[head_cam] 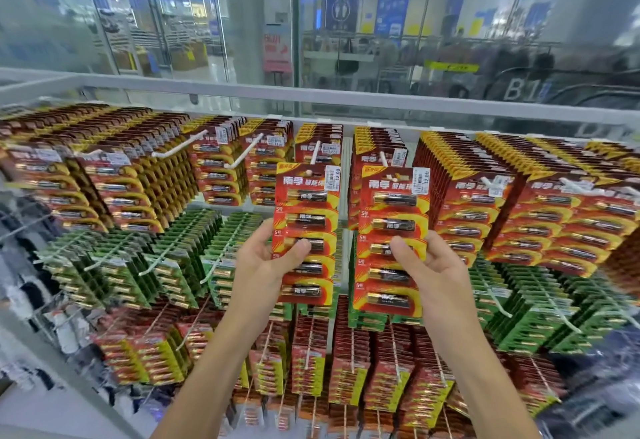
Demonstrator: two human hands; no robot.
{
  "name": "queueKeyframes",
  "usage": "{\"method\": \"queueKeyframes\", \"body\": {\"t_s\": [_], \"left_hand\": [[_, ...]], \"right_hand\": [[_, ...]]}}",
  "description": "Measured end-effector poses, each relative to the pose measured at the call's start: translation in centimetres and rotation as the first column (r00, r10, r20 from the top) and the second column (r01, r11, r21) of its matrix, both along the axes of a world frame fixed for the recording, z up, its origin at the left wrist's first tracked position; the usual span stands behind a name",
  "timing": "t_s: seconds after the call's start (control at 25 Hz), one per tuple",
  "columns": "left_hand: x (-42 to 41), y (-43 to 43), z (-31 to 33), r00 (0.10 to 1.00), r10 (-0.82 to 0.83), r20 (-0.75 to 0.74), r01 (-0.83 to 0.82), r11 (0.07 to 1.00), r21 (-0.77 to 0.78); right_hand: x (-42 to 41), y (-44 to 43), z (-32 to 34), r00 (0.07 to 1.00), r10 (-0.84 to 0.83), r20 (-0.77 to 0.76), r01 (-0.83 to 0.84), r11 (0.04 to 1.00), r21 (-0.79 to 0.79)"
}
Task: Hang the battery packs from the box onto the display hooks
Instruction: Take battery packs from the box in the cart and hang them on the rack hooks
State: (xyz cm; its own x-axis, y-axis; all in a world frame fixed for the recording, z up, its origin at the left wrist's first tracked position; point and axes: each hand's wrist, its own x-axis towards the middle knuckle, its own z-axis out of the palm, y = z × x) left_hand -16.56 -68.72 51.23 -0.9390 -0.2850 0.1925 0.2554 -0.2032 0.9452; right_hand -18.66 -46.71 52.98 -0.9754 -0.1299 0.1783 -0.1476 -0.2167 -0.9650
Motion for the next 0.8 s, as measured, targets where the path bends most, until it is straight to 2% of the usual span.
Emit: {"method": "queueKeyframes", "body": {"t_s": [0.16, 0.4, 0.6, 0.8], "left_hand": [[-0.9, -0.2, -0.4, 1.0, -0.002, 0.003, 0.002, 1.0, -0.016], [-2.0, -0.2, -0.5, 1.0, 0.004, 0.02, -0.004, 1.0, -0.024], [-3.4, -0.2, -0.7, 0.999, -0.015, 0.046, 0.016, 1.0, -0.025], [-6.0, -0.5, -0.7, 0.997, -0.006, 0.077, 0.01, 0.998, -0.056]], "right_hand": [[-0.5, -0.3, -0.3, 1.0, 0.007, 0.006, -0.007, 0.999, -0.054], [-0.2, -0.3, -0.4, 0.999, 0.007, 0.036, -0.008, 1.0, 0.028], [-0.4, -0.8, 0.3, 0.999, 0.009, 0.049, -0.011, 1.0, 0.027], [-3.8, -1.1, -0.6, 0.999, -0.008, 0.046, 0.006, 0.998, 0.062]]}}
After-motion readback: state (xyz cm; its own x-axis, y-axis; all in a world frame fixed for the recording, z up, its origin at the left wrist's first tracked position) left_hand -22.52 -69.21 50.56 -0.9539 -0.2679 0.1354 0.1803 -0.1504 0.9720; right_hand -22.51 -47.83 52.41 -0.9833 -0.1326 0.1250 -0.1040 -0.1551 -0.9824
